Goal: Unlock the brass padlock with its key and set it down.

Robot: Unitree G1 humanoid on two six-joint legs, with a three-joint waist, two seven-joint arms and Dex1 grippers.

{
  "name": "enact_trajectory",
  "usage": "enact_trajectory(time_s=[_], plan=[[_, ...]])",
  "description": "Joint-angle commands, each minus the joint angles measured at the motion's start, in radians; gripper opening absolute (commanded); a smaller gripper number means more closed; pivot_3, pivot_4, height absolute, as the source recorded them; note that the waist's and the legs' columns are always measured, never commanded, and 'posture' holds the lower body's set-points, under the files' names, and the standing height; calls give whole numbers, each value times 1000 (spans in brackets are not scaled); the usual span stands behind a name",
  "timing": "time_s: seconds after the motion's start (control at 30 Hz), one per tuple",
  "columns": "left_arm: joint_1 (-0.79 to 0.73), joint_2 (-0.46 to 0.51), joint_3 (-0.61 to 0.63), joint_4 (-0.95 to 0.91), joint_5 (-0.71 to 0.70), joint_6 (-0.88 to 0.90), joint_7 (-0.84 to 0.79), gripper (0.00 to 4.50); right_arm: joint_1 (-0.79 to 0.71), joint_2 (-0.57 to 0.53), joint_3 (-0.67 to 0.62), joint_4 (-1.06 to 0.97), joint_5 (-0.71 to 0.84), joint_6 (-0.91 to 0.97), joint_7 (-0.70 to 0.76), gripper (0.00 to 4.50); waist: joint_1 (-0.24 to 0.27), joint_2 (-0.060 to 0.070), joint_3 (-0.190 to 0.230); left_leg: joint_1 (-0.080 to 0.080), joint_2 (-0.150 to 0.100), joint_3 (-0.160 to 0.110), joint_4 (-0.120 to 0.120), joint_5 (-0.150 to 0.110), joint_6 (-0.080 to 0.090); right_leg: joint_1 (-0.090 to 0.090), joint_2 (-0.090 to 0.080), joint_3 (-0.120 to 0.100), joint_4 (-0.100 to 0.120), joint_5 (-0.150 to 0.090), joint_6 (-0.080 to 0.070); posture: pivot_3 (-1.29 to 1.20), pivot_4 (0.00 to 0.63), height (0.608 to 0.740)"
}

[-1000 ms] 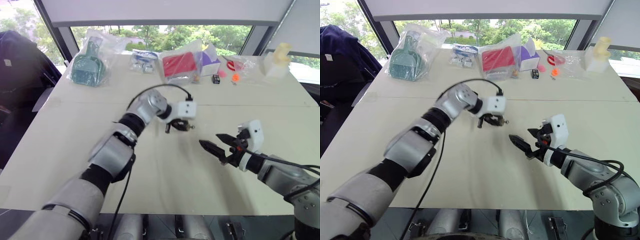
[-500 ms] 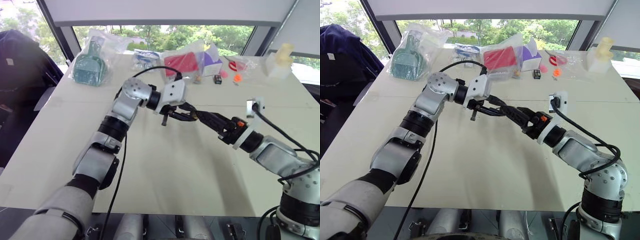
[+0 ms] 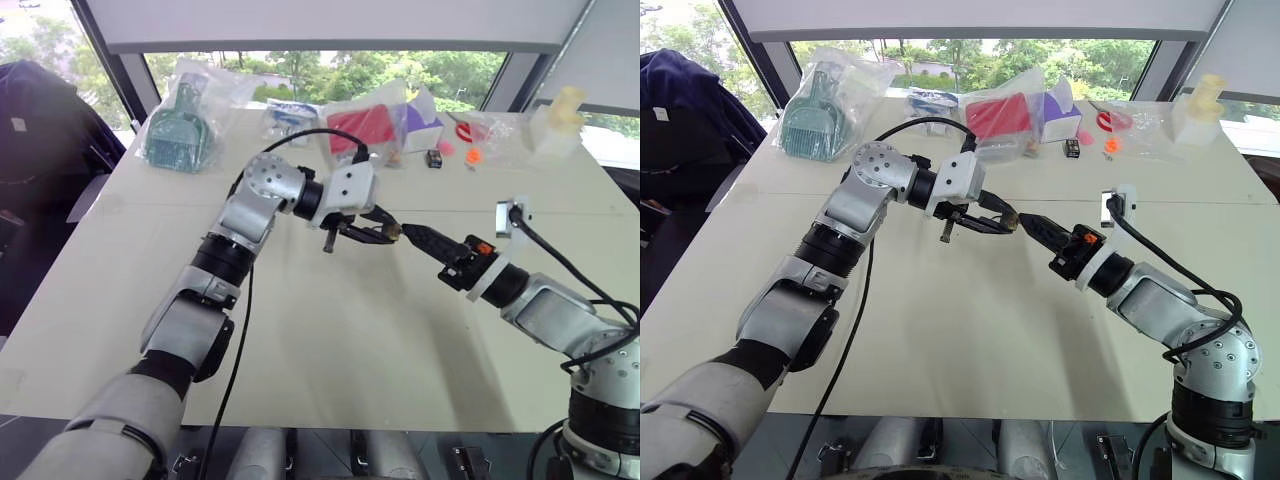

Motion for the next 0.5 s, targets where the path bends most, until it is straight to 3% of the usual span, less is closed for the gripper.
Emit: enact_trajectory(time_s=[0.03,0.3,0.5], plan=[[-13,3,5,-30,-14,-34,20,719,10,-6,2,-25,44,-38,-20,72,0,0,0,0,0,0,0,0,0,0,0,0,0,0,0,0,150,740],[-15,-4,7,3,28,-226,143,719,31,51,16,-6,179,-147,-143,72,-1,0,0,0,0,0,0,0,0,0,-1,0,0,0,0,0,150,740],[-18,-4,1,62,78,-424,252,719,7,124,21,38,348,-286,-331,72,-1,0,0,0,0,0,0,0,0,0,-2,0,0,0,0,0,150,740]])
